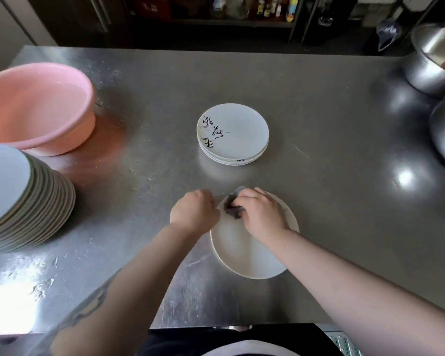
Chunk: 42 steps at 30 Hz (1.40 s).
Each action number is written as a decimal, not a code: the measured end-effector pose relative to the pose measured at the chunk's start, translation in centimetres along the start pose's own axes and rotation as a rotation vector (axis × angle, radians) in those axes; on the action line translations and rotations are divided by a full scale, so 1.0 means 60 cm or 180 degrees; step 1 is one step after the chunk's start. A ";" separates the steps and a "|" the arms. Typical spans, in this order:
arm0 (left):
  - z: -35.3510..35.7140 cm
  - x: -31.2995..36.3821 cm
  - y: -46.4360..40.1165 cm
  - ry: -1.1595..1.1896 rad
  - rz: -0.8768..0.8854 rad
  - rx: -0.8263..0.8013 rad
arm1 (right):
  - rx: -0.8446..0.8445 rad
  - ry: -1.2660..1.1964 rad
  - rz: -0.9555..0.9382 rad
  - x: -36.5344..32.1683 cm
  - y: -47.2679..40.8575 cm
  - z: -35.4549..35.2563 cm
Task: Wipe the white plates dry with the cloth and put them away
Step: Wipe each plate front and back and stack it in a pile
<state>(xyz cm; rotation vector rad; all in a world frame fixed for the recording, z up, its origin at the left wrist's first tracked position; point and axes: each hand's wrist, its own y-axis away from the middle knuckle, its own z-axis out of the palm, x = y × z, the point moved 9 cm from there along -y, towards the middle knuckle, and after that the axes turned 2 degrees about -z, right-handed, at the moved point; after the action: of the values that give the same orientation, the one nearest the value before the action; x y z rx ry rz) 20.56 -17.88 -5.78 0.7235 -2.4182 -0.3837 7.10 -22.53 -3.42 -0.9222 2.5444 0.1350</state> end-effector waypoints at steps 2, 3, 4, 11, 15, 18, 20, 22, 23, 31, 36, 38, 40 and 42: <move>0.007 0.018 -0.011 0.0244 0.0114 -0.0184 | -0.0078 -0.0044 -0.0109 -0.014 0.000 0.006; 0.013 0.017 -0.012 0.0398 0.0109 -0.0256 | -0.0091 -0.0049 -0.0119 -0.014 0.000 0.007; 0.017 0.010 -0.009 0.0588 0.0029 -0.0287 | -0.0090 -0.0034 -0.0094 -0.009 -0.001 0.006; 0.049 -0.064 0.040 0.1029 -0.0447 -0.0616 | 0.0062 0.0476 0.0608 0.071 0.020 -0.021; 0.038 -0.034 0.020 0.0522 -0.0160 -0.0461 | 0.0039 0.0063 0.0335 0.039 0.011 0.000; 0.018 -0.008 0.001 0.0383 0.0083 -0.0056 | -0.0065 -0.0086 0.0099 0.014 0.005 0.013; 0.020 -0.016 0.001 0.0562 -0.0047 -0.0044 | -0.0062 -0.0002 0.0108 0.017 0.003 0.010; 0.015 -0.042 0.010 0.0868 -0.0293 0.0122 | 0.0021 0.0212 0.0345 0.042 0.005 -0.005; 0.010 -0.058 0.017 0.1046 -0.0417 0.0270 | 0.0018 0.0367 0.0497 0.059 0.008 -0.012; 0.000 -0.066 0.018 0.0780 -0.0407 0.0111 | -0.0136 0.0108 0.0517 0.059 0.004 -0.002; -0.008 -0.038 -0.015 0.0569 -0.0295 0.0261 | -0.0220 -0.0165 0.0166 0.008 -0.006 0.026; -0.004 -0.051 -0.009 0.0778 -0.0398 0.0305 | -0.0188 -0.0028 0.0216 0.014 -0.007 0.021; -0.001 -0.069 -0.001 0.1069 -0.0529 0.0459 | -0.0191 0.0208 0.0351 0.033 -0.004 0.010; 0.001 -0.080 0.008 0.1251 -0.0625 0.0628 | -0.0291 0.0438 0.0476 0.055 0.005 0.000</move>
<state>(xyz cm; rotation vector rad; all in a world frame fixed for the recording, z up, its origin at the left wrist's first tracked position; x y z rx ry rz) 23.61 -14.71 -7.78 1.0232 -2.0364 -0.0667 4.64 -24.24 -4.83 -0.7985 2.7549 0.2420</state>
